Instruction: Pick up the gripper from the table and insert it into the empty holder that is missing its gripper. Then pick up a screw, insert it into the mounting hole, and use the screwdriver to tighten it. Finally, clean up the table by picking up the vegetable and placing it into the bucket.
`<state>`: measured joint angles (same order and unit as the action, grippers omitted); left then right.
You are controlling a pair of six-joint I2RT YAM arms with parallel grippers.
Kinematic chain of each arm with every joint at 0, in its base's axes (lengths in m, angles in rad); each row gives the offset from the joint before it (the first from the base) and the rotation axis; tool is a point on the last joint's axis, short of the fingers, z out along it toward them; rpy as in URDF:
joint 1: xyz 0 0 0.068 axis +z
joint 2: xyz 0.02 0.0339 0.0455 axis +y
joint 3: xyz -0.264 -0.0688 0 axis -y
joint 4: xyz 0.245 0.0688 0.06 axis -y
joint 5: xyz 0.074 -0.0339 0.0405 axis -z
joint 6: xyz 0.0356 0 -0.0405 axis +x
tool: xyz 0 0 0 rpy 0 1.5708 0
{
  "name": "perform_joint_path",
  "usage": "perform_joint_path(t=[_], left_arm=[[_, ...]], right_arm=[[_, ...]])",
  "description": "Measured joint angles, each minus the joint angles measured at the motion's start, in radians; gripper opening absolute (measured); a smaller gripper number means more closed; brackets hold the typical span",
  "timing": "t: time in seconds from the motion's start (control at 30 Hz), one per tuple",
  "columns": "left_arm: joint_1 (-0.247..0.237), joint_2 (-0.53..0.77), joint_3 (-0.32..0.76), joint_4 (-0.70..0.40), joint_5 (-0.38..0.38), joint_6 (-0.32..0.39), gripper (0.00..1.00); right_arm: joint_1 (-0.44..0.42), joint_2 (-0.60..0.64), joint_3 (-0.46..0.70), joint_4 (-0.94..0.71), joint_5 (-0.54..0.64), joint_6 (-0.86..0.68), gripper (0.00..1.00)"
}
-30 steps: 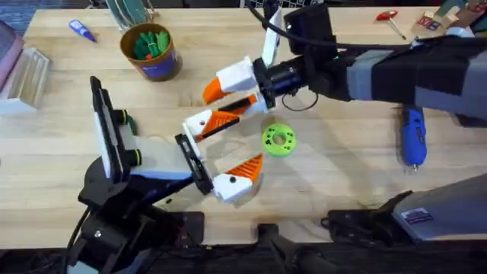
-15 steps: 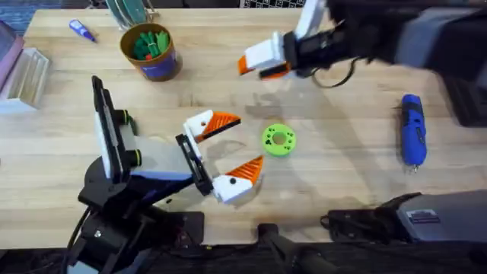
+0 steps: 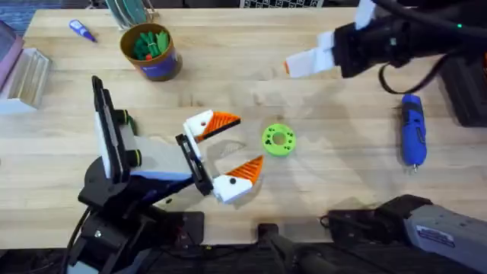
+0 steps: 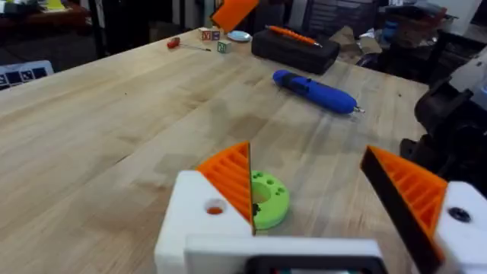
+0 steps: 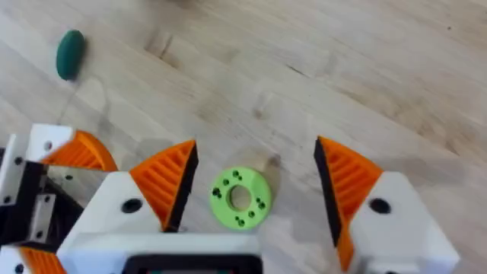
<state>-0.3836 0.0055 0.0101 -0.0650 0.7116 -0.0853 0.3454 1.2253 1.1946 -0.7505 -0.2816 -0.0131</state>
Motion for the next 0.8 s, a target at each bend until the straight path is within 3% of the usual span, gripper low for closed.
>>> perform_joint_path(t=[0.2, 0.6, 0.7, 0.8], left_arm=[[0.0, 0.0, 0.0, 0.0, 0.0, 0.0, 0.909], [0.0, 0.0, 0.0, 0.0, 0.0, 0.0, 0.909], [0.0, 0.0, 0.0, 0.0, 0.0, 0.0, 0.909], [0.0, 0.0, 0.0, 0.0, 0.0, 0.0, 0.91]], right_arm=[[0.0, -0.068, 0.0, -0.129, 0.074, -0.008, 0.913], [-0.037, -0.182, 0.0, -0.265, 0.351, 0.054, 0.913], [-0.064, -0.191, 0.0, -0.329, 0.355, 0.057, 0.915], [-0.071, -0.189, 0.0, -0.351, 0.267, 0.036, 0.914]])
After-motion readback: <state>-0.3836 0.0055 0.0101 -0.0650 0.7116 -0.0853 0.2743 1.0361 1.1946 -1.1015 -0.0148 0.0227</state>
